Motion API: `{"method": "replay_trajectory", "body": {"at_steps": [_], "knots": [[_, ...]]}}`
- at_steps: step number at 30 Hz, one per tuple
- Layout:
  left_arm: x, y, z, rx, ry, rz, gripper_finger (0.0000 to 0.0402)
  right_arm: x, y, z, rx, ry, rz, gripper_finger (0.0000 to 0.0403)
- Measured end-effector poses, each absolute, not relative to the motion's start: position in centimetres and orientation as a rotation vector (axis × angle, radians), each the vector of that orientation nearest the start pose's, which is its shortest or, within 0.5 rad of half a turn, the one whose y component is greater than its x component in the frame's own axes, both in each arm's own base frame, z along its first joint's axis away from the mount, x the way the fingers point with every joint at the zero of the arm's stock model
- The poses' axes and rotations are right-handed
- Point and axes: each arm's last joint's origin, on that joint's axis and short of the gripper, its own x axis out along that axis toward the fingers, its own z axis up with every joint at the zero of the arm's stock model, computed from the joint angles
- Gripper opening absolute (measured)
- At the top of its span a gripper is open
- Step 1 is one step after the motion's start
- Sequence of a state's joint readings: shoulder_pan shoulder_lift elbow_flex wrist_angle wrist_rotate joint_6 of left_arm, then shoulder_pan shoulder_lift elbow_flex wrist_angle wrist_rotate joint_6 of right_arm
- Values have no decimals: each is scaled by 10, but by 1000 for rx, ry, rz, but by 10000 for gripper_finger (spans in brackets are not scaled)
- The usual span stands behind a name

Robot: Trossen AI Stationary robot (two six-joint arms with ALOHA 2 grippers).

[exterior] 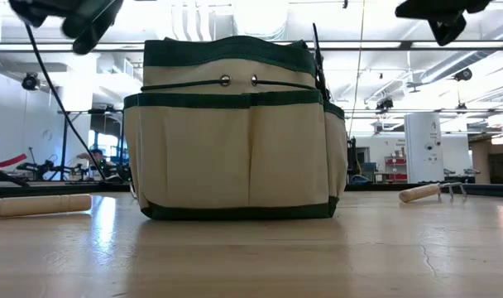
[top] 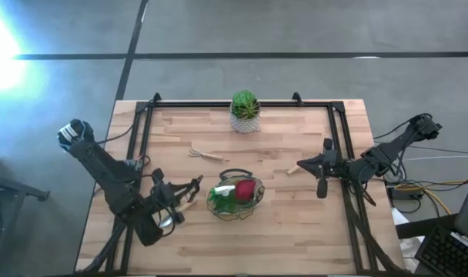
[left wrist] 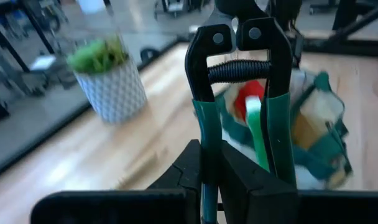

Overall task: Pick & Place Garden tools in Gardening bag
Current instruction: Put the green shear scissors into the white gardening bag

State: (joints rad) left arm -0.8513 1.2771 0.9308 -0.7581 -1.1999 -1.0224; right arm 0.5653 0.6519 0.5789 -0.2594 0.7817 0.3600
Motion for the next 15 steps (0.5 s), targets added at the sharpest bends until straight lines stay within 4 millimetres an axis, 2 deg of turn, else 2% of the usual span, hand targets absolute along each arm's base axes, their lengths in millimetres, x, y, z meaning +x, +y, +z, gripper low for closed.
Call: {"method": "replay_trajectory", "body": {"at_steps": [5, 9, 12, 15], "knots": [[174, -144, 274, 16, 278, 530, 30, 144, 59, 283, 182, 141, -287, 8], [184, -133, 281, 53, 238, 471, 30, 154, 58, 288, 155, 99, -272, 8], [198, -118, 283, 71, 158, 323, 30, 166, 57, 291, 150, 57, -220, 8], [207, -96, 283, 75, -4, 127, 30, 179, 58, 293, 128, 10, -163, 8]]}}
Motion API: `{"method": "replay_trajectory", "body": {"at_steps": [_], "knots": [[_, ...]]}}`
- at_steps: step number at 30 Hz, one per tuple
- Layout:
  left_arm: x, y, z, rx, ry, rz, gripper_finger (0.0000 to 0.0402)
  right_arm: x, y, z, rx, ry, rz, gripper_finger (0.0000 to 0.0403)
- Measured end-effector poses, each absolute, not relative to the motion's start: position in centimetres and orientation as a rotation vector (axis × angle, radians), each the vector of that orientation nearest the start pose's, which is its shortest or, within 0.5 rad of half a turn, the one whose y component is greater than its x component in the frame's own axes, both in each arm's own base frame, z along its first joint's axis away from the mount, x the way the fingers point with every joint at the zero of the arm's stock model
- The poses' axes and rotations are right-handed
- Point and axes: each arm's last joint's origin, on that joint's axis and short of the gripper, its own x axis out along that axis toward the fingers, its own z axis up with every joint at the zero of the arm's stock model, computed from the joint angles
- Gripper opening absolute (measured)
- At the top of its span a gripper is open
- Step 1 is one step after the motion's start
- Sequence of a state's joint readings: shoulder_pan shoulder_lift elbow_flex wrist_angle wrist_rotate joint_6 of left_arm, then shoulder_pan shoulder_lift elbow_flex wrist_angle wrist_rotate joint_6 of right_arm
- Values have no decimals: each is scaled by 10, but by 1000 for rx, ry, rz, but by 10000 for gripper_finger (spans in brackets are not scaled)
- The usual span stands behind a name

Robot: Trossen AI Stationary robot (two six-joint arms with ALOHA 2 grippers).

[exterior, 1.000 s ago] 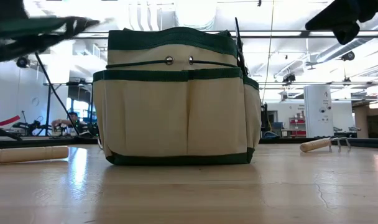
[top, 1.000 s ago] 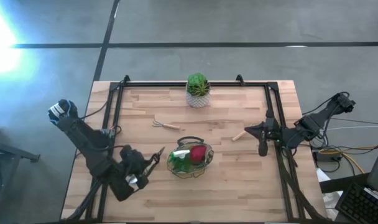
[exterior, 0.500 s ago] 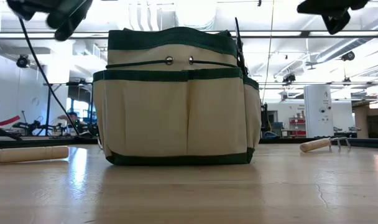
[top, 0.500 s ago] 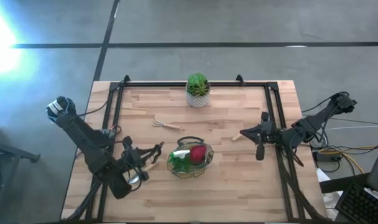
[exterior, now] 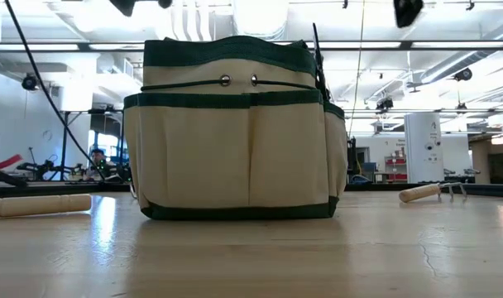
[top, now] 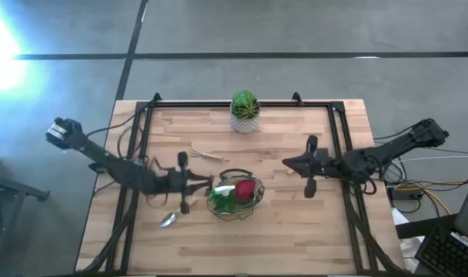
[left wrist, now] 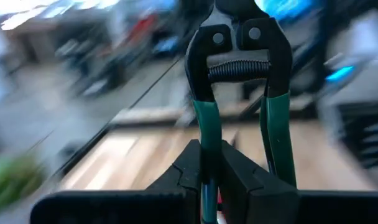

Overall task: Pick & Place Garden tools in Gardening bag
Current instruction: Put the green shear scissors into the white gardening bag

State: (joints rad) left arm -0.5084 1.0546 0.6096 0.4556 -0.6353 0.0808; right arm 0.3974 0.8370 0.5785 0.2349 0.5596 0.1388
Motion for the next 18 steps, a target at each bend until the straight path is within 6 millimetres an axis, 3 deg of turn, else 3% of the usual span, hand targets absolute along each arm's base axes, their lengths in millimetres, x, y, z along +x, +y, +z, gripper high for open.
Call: {"method": "replay_trajectory", "body": {"at_steps": [5, 10, 18], "knots": [[214, -54, 271, 44, -159, -49, 30, 201, 62, 291, 69, -57, -104, 8], [222, -22, 263, 3, -171, -25, 30, 226, 64, 289, 40, -59, -113, 8], [238, -21, 256, 38, -163, -2, 30, 261, 65, 299, 27, -43, -245, 30]]}}
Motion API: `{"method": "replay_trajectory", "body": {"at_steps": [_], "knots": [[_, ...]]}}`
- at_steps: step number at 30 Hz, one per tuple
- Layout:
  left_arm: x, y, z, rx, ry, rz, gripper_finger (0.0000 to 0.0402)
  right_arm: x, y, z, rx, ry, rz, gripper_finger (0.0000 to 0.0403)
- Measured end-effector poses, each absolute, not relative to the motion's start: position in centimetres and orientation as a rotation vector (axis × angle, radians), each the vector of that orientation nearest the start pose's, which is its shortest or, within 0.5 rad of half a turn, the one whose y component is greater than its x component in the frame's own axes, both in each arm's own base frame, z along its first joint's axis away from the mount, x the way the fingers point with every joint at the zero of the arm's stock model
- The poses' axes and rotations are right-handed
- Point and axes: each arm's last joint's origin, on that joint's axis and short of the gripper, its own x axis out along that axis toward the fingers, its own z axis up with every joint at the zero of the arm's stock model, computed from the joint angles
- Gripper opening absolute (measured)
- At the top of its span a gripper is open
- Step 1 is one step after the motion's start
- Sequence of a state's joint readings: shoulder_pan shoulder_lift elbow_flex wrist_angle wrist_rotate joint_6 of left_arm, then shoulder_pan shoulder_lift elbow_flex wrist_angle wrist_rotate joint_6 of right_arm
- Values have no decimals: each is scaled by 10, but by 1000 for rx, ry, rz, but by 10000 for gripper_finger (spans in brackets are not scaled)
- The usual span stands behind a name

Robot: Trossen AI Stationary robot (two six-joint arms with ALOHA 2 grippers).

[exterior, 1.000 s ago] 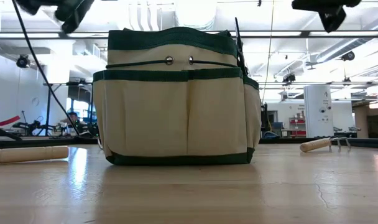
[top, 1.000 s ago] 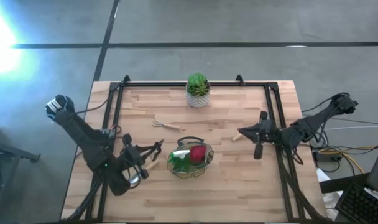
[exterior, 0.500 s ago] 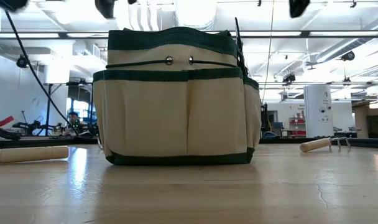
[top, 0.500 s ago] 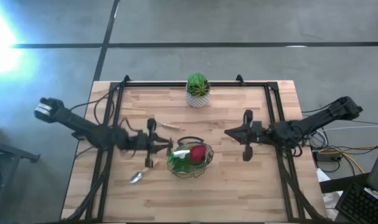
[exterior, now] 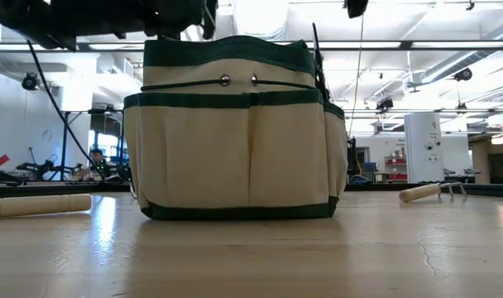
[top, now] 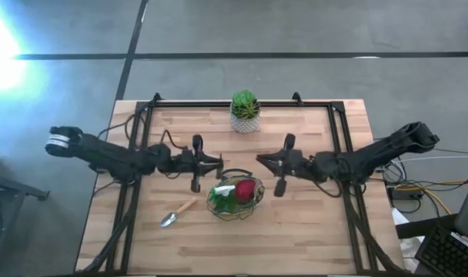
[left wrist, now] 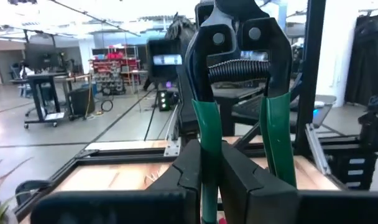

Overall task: Pick & Place Garden tools in Gardening bag
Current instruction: Put the green shear scissors into the white gardening bag

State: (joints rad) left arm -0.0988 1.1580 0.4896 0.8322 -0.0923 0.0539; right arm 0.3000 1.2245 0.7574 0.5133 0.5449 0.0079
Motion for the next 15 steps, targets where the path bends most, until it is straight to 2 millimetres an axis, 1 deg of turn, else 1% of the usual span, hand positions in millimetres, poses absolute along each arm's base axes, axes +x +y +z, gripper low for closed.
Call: {"method": "replay_trajectory", "body": {"at_steps": [3, 8, 10, 15], "knots": [[243, -21, 251, 57, -133, 58, 30, 270, 66, 306, 21, -52, -290, 62], [249, -21, 259, 55, -157, 75, 30, 282, 68, 315, 38, -68, -336, 130], [251, -23, 259, 58, -150, 80, 30, 291, 70, 319, 40, -71, -346, 157], [256, -28, 263, 63, -140, 222, 30, 312, 73, 326, 14, -59, -435, 216]]}}
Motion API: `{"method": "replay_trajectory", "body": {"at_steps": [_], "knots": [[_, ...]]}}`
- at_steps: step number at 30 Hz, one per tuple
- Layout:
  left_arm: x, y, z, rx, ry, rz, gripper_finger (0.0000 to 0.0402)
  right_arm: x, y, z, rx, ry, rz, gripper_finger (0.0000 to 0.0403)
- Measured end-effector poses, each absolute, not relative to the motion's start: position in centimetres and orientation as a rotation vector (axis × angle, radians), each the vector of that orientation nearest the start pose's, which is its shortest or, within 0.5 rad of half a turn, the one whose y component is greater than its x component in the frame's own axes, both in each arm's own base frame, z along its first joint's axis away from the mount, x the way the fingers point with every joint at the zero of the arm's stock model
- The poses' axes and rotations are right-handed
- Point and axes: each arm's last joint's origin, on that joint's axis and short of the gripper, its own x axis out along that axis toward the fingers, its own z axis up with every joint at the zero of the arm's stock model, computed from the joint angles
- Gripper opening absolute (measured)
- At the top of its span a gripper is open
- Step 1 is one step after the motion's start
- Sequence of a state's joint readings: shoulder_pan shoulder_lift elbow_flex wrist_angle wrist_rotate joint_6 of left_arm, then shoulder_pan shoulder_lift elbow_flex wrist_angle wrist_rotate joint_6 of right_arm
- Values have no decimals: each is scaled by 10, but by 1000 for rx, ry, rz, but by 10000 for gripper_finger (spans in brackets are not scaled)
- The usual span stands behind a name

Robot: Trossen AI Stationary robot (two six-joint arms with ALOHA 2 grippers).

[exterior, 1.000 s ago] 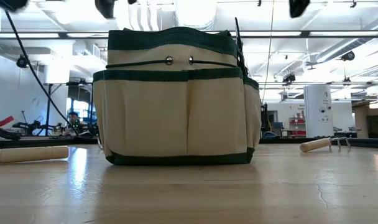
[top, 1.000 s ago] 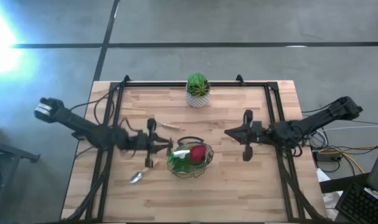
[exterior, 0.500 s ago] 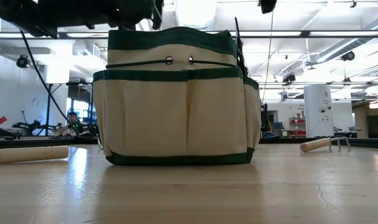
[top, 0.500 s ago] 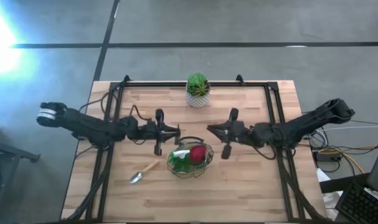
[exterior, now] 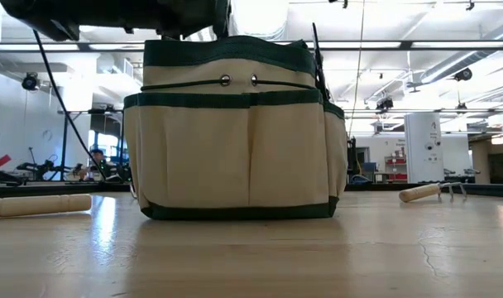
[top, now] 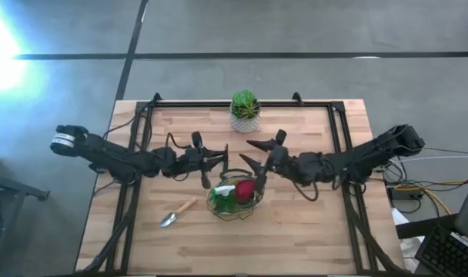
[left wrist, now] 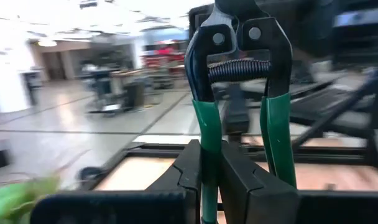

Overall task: Pick & Place Garden tools in Gardening bag
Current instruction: Put the green shear scissors into the white gardening bag

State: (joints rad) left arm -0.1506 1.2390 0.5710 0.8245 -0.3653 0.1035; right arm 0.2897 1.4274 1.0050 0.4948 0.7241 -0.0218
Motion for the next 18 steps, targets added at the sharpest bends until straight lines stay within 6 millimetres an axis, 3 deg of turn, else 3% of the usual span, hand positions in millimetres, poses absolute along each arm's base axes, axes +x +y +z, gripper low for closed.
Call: {"method": "replay_trajectory", "body": {"at_steps": [9, 18], "knots": [[258, -36, 269, 105, -106, 252, 30, 340, 81, 339, 1, 21, -446, 268], [257, -36, 267, 113, -93, 266, 30, 343, 89, 330, 55, 140, -374, 251]]}}
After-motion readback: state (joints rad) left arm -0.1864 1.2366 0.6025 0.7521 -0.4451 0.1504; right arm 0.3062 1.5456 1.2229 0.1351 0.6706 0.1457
